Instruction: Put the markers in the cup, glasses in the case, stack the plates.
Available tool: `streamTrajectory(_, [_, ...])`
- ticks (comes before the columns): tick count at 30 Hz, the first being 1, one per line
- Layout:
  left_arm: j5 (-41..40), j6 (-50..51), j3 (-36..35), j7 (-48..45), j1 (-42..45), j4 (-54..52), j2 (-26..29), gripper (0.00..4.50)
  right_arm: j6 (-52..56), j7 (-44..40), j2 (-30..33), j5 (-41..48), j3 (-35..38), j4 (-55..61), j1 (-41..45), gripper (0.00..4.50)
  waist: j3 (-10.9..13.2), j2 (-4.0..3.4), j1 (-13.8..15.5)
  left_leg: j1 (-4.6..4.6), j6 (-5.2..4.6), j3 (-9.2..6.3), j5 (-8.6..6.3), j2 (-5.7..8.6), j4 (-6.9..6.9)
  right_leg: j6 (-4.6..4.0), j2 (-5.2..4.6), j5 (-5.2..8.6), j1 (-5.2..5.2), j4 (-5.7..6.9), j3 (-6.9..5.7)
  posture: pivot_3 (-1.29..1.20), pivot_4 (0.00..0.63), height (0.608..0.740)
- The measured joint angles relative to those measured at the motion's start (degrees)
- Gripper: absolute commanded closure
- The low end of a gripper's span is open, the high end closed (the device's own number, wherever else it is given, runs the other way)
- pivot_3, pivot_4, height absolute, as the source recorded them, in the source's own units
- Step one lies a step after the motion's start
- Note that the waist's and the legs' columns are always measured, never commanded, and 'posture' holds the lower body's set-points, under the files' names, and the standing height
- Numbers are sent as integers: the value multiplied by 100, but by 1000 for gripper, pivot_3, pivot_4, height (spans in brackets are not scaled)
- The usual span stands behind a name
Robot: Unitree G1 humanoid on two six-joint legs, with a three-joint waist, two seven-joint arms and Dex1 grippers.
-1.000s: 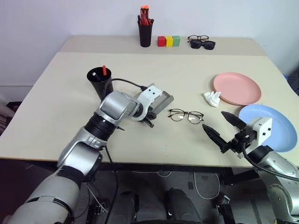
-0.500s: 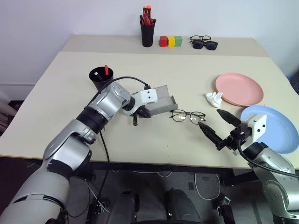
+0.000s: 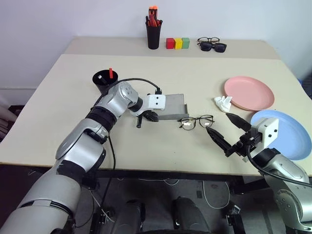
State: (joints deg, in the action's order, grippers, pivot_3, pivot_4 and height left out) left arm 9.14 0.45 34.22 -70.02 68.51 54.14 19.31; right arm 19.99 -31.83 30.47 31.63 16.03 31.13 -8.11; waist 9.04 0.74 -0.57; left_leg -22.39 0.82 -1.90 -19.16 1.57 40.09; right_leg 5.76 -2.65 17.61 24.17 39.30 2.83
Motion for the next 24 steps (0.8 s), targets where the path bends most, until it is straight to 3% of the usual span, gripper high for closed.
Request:
streamTrajectory(10, [349,-413,-273,58,154,553,-236,4298,101,-17,118,-9,2,31,-121,0,0,0,3,1,-2,-1,0,1,1,0,0,0,-3,2,-2,0,150,740])
streamTrajectory(13, [441,-424,-349,147,153,649,-300,3032,90,-39,176,-18,28,85,-251,0,2,3,3,1,-2,-1,-1,1,2,1,0,0,-3,1,-2,0,150,740])
streamTrajectory(17, [471,-326,-488,148,154,635,-301,1006,92,-83,256,-30,109,85,-297,0,1,3,-7,1,-3,-1,-1,1,1,1,0,0,-3,1,-2,0,150,740])
streamTrajectory(24, [339,118,-868,-2,81,-178,-84,1006,15,-692,1153,-687,-193,-497,63,0,3,6,-23,1,-3,0,-1,-1,0,1,2,0,0,2,-2,0,150,740])
